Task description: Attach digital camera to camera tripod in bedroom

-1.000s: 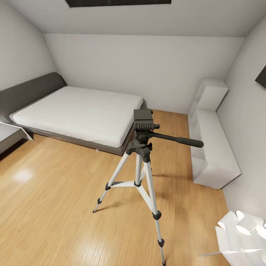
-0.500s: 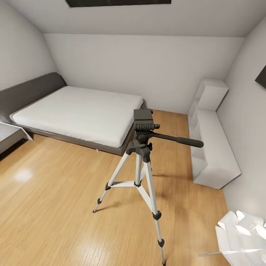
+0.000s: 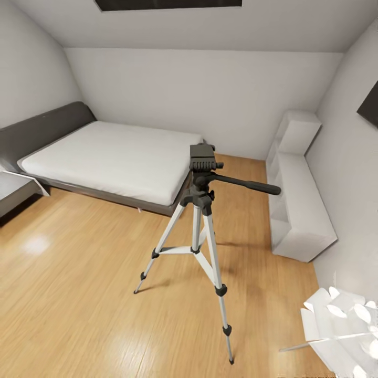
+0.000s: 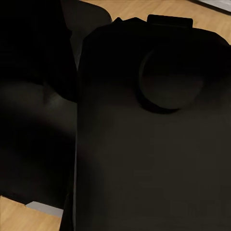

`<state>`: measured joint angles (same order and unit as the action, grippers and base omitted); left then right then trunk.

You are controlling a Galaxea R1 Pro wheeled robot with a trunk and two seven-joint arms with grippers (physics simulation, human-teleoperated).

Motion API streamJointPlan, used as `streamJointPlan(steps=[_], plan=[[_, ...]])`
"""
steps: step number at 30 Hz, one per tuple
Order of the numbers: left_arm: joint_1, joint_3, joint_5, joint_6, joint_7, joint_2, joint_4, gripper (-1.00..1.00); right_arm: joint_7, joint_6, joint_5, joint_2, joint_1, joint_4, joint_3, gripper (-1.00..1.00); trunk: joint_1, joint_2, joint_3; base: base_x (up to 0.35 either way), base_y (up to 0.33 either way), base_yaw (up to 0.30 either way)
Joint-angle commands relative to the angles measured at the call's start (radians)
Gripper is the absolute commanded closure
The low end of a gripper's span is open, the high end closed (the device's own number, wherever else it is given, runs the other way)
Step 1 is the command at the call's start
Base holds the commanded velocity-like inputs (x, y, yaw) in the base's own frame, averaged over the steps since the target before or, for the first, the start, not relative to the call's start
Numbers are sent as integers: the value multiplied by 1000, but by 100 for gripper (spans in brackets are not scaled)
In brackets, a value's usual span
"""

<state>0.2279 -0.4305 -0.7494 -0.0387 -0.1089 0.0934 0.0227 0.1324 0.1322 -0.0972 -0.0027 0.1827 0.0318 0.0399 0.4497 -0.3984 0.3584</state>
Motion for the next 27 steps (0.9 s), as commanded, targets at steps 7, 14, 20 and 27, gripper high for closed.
streamJointPlan(steps=[7, 14, 20, 27], plan=[[1, -8, -8, -3, -5, 1, -1, 100, 4, 2, -10, 1, 1, 3, 5, -100, 0, -2, 1, -21, 0, 0], [1, -8, -10, -3, -5, 2, -1, 100, 4, 1, -10, 0, 1, 3, 5, -100, 0, -2, 1, -3, 0, 0], [1, -8, -10, -3, -5, 2, -1, 100, 3, 2, -12, 1, 1, 3, 5, -100, 0, -2, 1, 0, 0, 0], [1, -8, -9, -3, -5, 1, -1, 100, 2, 0, -20, -1, 1, 1, 3, -100, 0, -2, 1, 0, 0, 0]])
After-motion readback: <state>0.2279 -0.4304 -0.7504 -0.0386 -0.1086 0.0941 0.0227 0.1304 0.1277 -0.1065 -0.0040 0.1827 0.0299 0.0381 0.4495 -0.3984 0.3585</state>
